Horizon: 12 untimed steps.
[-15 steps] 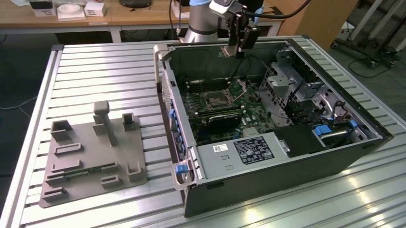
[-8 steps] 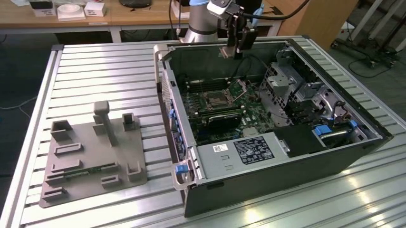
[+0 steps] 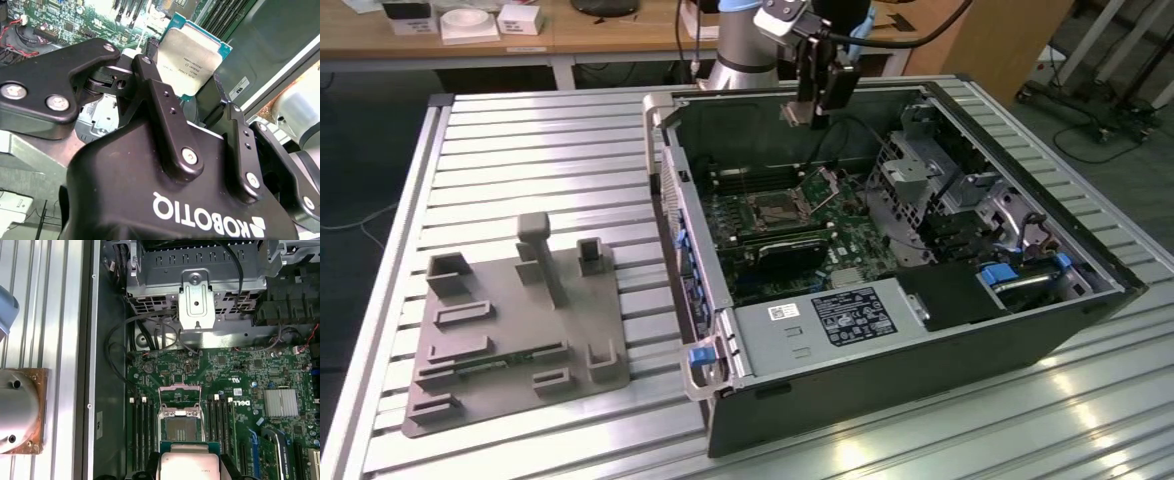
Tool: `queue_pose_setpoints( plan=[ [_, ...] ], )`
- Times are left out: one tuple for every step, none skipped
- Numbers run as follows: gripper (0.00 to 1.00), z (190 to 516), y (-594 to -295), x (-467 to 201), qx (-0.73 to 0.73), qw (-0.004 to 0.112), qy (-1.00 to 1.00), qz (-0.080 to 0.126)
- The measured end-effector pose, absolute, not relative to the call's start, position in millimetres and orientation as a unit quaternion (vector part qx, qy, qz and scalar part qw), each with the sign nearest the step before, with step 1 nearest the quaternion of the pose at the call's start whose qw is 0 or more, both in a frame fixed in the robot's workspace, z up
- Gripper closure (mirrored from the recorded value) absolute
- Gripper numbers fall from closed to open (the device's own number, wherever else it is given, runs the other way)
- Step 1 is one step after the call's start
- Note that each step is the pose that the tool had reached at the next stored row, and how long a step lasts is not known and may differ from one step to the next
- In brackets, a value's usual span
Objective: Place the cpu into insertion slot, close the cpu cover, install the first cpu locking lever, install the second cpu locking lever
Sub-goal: 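Place the cpu into insertion slot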
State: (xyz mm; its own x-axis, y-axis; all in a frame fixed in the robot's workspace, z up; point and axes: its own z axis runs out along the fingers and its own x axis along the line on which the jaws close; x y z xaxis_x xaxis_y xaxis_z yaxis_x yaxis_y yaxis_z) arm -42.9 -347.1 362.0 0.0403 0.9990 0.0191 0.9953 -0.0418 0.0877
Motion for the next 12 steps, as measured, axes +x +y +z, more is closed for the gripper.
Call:
queue_pose_setpoints(
  plan=[
    [0.46,361.1,-347.1,-42.9,0.721,0.025,0.691,0.037],
    [0.46,360.3,-347.1,-42.8,0.721,0.025,0.691,0.037],
    [0.46,359.8,-347.1,-42.8,0.721,0.025,0.691,0.037],
    [0.46,359.6,-347.1,-42.8,0.722,0.025,0.691,0.037],
    [0.46,359.5,-347.1,-42.8,0.722,0.025,0.691,0.037],
    [0.46,357.8,-347.1,-42.8,0.722,0.025,0.691,0.037],
    [0.46,357.0,-347.1,-42.8,0.722,0.025,0.691,0.037],
    [0.46,356.8,-347.1,-42.8,0.722,0.025,0.691,0.037],
    [0.46,356.7,-347.1,-42.8,0.722,0.025,0.691,0.037],
    [0.46,356.5,-347.1,-42.8,0.722,0.025,0.691,0.037],
    [0.46,356.2,-347.1,-42.8,0.722,0.025,0.691,0.037],
    [0.46,355.9,-347.1,-42.8,0.722,0.025,0.691,0.037]
  ],
)
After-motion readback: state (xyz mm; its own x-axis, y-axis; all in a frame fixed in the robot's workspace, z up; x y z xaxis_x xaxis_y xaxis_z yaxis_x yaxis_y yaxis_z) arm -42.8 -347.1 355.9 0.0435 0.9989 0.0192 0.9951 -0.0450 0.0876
